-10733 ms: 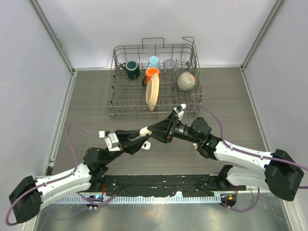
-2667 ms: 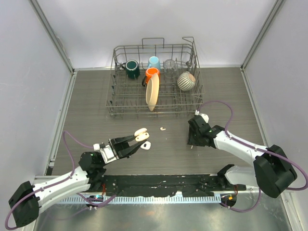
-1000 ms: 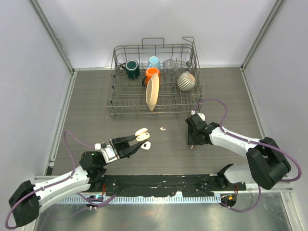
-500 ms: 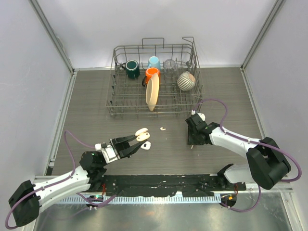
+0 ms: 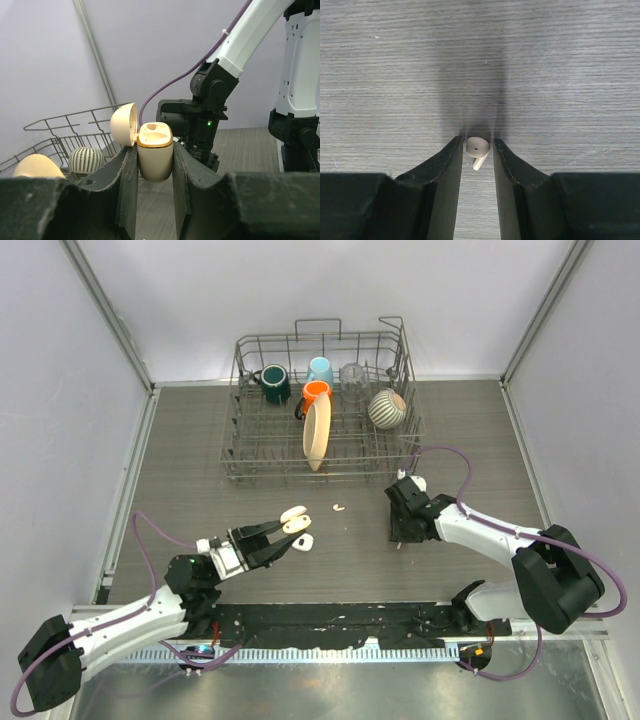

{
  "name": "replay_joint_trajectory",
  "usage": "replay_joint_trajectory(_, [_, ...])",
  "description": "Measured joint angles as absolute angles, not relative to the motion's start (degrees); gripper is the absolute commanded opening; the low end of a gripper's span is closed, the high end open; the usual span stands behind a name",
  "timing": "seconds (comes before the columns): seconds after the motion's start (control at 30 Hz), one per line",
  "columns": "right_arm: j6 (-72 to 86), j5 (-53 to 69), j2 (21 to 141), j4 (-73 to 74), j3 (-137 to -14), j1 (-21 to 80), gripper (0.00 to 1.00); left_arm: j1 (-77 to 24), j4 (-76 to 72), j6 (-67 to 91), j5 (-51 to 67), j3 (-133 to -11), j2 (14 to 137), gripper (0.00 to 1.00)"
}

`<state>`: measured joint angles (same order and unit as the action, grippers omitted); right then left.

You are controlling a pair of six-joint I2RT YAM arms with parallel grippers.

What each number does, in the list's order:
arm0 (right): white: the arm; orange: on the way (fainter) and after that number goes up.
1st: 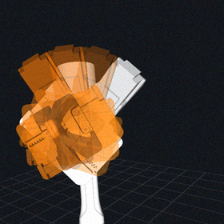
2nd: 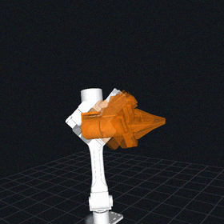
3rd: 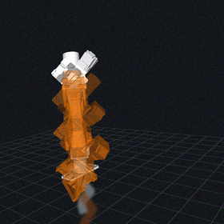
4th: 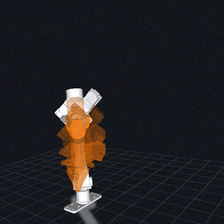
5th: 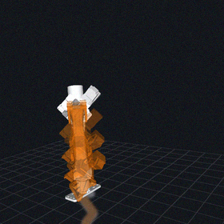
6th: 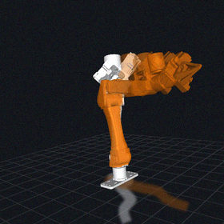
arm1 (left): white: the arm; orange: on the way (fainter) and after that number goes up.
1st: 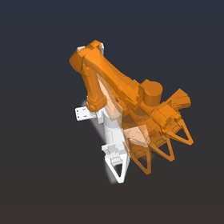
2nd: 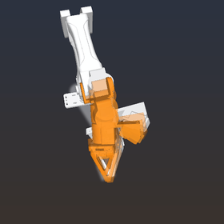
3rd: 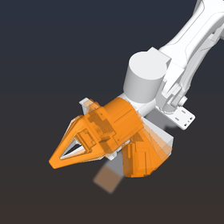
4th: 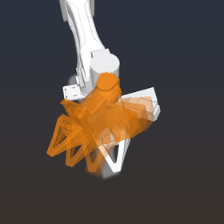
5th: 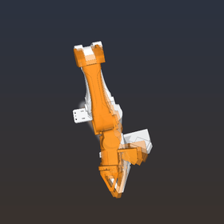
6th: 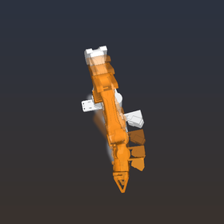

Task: Insert the wireless bluetooth earbuds into the charging case
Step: Pick up the earbud from the center of the board.

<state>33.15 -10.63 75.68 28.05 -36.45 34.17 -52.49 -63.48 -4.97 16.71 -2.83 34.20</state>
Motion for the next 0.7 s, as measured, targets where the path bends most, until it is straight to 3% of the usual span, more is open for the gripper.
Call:
replay_joint_trajectory(0.3, [33.3,-10.9,75.8,28.2,-36.5,34.2,0.31,-52.5,-63.4,-5.0,16.7,-2.8,33.8,0.00])
replay_joint_trajectory(0.7, [33.5,-11.6,76.5,28.3,-37.0,34.4,0.03,-52.5,-63.3,-5.0,16.7,-2.8,33.2,0.00])
